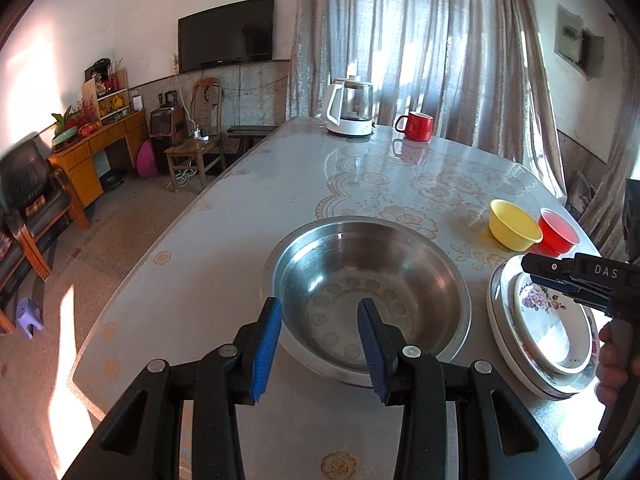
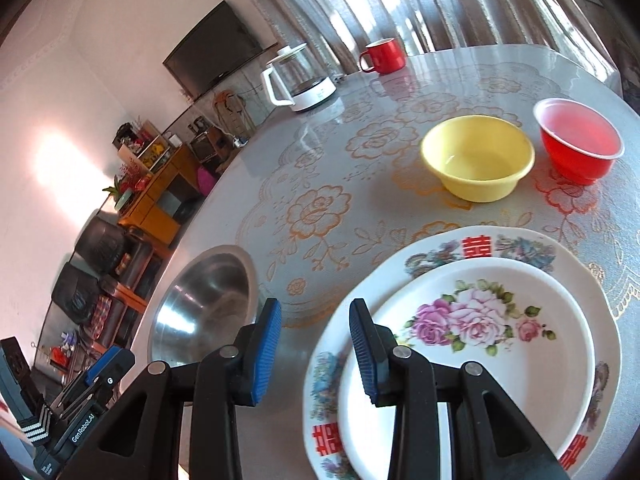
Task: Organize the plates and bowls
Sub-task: 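Slide the steel basin beside the plate stack and open the left tool, then move the left tool to the yellow bowl and grasp its rim, then lift the yellow bowl with the left tool and lower it into the steel basin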
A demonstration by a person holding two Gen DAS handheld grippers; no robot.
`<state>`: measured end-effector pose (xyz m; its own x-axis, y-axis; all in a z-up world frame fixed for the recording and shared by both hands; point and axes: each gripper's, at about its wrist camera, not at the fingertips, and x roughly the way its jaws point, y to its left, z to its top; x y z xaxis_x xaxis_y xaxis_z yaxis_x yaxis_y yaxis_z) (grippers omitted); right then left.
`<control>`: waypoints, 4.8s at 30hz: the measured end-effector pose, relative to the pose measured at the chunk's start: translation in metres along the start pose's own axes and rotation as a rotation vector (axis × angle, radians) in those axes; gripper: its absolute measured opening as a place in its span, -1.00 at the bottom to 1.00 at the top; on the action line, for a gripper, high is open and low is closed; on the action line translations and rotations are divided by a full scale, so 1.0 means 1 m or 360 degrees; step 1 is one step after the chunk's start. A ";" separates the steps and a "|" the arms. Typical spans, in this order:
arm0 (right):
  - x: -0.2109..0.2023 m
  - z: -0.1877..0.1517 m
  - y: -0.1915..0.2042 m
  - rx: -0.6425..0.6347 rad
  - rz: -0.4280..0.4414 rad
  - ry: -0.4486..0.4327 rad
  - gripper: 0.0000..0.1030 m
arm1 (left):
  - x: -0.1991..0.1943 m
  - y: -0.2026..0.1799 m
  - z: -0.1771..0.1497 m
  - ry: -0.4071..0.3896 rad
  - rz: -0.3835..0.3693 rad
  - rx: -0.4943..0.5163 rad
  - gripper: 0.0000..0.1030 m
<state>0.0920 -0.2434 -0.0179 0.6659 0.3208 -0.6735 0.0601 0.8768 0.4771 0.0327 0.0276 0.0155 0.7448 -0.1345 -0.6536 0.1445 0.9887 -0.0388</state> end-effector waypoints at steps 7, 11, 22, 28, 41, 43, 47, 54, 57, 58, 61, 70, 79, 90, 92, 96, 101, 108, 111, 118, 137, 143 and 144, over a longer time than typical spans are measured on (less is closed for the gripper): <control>-0.010 0.007 -0.036 0.0151 -0.0043 -0.0041 -0.27 | 0.008 -0.023 0.012 0.0067 -0.0123 0.0069 -0.22; -0.019 0.013 -0.064 0.0272 -0.0085 -0.0077 -0.26 | 0.016 -0.044 0.025 0.0099 -0.0212 0.0117 -0.22; -0.045 0.035 -0.115 0.0403 -0.0243 -0.0248 -0.26 | 0.048 -0.117 0.064 0.0167 -0.0416 0.0257 -0.22; -0.032 0.053 -0.129 0.0419 -0.0239 -0.0224 -0.26 | 0.083 -0.150 0.085 0.0264 -0.0472 0.0237 -0.22; 0.005 0.088 -0.155 0.0459 -0.0280 -0.0150 -0.50 | 0.153 -0.205 0.116 0.0409 -0.0581 0.0165 -0.22; 0.008 0.090 -0.158 0.0467 -0.0271 -0.0142 -0.50 | 0.164 -0.213 0.119 0.0422 -0.0606 0.0175 -0.22; 0.015 0.092 -0.165 0.0484 -0.0273 -0.0117 -0.50 | 0.189 -0.224 0.121 0.0500 -0.0626 0.0146 -0.22; 0.023 0.094 -0.160 0.0418 -0.0252 -0.0095 -0.73 | 0.204 -0.235 0.119 0.0545 -0.0778 0.0114 -0.36; 0.022 0.094 -0.159 0.0388 -0.0274 -0.0102 -0.73 | 0.199 -0.238 0.116 0.0499 -0.0765 0.0171 -0.36; 0.023 0.094 -0.160 0.0395 -0.0273 -0.0102 -0.73 | 0.198 -0.237 0.116 0.0498 -0.0773 0.0164 -0.36; 0.022 0.093 -0.159 0.0402 -0.0271 -0.0104 -0.74 | 0.188 -0.235 0.117 0.0466 -0.0797 0.0180 -0.36; 0.026 0.091 -0.146 0.0373 -0.0281 -0.0061 -0.76 | 0.182 -0.219 0.115 0.0481 -0.0744 0.0085 -0.37; 0.026 0.091 -0.153 0.0412 -0.0263 -0.0067 -0.70 | 0.194 -0.214 0.120 0.0501 -0.0701 0.0038 -0.26; 0.021 0.090 -0.145 0.0359 -0.0287 -0.0095 -0.71 | 0.188 -0.228 0.108 0.0489 -0.0785 0.0155 -0.35; 0.015 0.087 -0.142 0.0363 -0.0258 -0.0112 -0.72 | 0.177 -0.224 0.108 0.0456 -0.0785 0.0164 -0.35; 0.006 0.083 -0.130 0.0336 -0.0208 -0.0139 -0.72 | 0.154 -0.215 0.107 0.0391 -0.0767 0.0153 -0.36; -0.004 0.077 -0.112 0.0313 -0.0152 -0.0166 -0.72 | 0.123 -0.200 0.107 0.0302 -0.0748 0.0156 -0.36; -0.011 0.067 -0.076 0.0230 -0.0059 -0.0172 -0.72 | 0.086 -0.165 0.101 0.0202 -0.0714 0.0101 -0.35; -0.010 0.062 -0.060 0.0194 -0.0013 -0.0158 -0.72 | 0.075 -0.146 0.096 0.0181 -0.0695 0.0072 -0.35; 0.000 0.047 -0.014 0.0068 0.0076 -0.0094 -0.72 | 0.051 -0.096 0.076 0.0150 -0.0630 -0.0034 -0.35; 0.051 -0.001 0.089 -0.0241 0.0215 0.0177 -0.69 | 0.015 0.018 0.021 0.0133 -0.0491 -0.0324 -0.34; 0.067 -0.014 0.099 -0.0280 0.0208 0.0268 -0.68 | 0.019 0.032 0.007 0.0182 -0.0459 -0.0376 -0.34; 0.068 -0.015 0.100 -0.0284 0.0204 0.0281 -0.68 | 0.020 0.033 0.006 0.0188 -0.0459 -0.0379 -0.34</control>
<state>0.1323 -0.1287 -0.0251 0.5186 0.4771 -0.7095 -0.1586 0.8691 0.4685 0.0564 0.0571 0.0061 0.6137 -0.4144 -0.6720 0.1717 0.9008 -0.3988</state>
